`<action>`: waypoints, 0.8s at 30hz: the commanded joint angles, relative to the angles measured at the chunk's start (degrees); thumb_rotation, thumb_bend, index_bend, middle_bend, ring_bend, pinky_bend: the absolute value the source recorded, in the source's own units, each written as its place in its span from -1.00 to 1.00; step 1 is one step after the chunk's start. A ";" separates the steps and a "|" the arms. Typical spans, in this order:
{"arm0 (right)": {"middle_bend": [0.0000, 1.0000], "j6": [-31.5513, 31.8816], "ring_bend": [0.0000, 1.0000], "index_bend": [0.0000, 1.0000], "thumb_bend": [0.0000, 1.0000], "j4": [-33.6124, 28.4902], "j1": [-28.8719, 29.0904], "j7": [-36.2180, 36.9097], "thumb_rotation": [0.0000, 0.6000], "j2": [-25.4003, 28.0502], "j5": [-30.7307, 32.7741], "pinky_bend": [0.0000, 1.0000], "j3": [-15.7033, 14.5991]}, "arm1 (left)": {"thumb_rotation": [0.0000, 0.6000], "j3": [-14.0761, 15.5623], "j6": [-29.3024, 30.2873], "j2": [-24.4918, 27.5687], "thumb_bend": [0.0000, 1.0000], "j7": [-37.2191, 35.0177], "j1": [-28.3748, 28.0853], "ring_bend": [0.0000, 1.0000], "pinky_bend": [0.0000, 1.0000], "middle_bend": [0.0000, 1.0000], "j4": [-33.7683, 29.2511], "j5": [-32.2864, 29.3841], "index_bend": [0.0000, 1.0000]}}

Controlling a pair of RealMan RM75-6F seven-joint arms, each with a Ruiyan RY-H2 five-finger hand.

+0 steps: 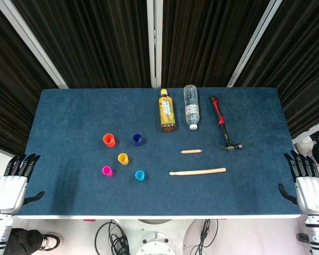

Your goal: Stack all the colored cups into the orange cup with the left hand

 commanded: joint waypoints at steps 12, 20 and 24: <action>-1.00 1.48 -1.00 -1.00 -0.53 1.72 -1.02 2.57 1.00 -0.14 -1.19 -1.00 -0.62 | 1.00 -0.45 -0.22 1.20 -0.78 2.82 -0.99 -1.00 -1.00 -0.89 -2.50 1.48 -0.84; -1.00 1.13 -1.00 -1.00 -0.53 1.33 -0.86 2.68 1.00 0.50 -1.02 -1.00 -0.36 | 1.00 -4.19 -4.61 5.09 -0.75 3.95 -6.48 -1.00 -1.00 -0.89 -8.14 1.95 -0.82; -1.00 0.95 -1.00 -1.00 -0.53 1.74 -0.82 3.10 1.00 0.26 -0.88 -1.00 -0.29 | 1.00 -7.75 -11.31 7.26 -0.72 3.04 -12.61 -1.00 -1.00 -0.89 -11.89 0.37 -0.82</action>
